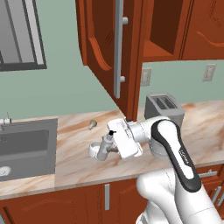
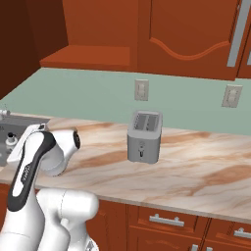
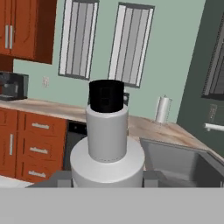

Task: Open the cabinet. Pick the soap dispenser and place it next to the sink. Then close the cabinet.

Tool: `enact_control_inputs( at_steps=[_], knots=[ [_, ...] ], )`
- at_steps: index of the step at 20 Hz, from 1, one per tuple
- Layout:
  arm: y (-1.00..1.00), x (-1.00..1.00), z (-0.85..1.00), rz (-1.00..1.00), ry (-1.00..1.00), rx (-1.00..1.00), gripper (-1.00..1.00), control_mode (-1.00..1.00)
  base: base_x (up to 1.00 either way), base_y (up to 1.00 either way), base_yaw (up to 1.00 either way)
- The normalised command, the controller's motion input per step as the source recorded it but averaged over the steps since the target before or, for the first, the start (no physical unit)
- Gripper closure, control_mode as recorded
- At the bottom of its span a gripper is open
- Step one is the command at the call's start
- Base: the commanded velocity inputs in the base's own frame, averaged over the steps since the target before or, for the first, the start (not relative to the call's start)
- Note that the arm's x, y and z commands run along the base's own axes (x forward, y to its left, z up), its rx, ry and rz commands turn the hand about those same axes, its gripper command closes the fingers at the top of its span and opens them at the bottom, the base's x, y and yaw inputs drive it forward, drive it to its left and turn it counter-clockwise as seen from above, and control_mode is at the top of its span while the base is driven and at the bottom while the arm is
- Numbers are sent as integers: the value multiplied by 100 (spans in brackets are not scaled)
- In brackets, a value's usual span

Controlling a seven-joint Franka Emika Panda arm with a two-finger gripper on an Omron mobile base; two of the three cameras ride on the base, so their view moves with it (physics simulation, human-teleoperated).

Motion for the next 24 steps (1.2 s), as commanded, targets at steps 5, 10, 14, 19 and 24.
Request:
enact_control_inputs(
  at_steps=[5, 10, 14, 19, 24],
  knots=[
    [21, 12, -32, -7, 12, 0, 100, -100, 0, 0, 0],
    [21, 11, -34, -6, 14, 0, 100, -100, 0, 0, 0],
    [23, 9, -38, -6, 9, 0, 100, -100, 0, 0, 0],
    [22, 9, -38, -5, 2, 0, 100, -100, 0, 0, 0],
    [20, 11, -29, -6, 0, 0, 100, -100, 0, 0, 0]
  ],
)
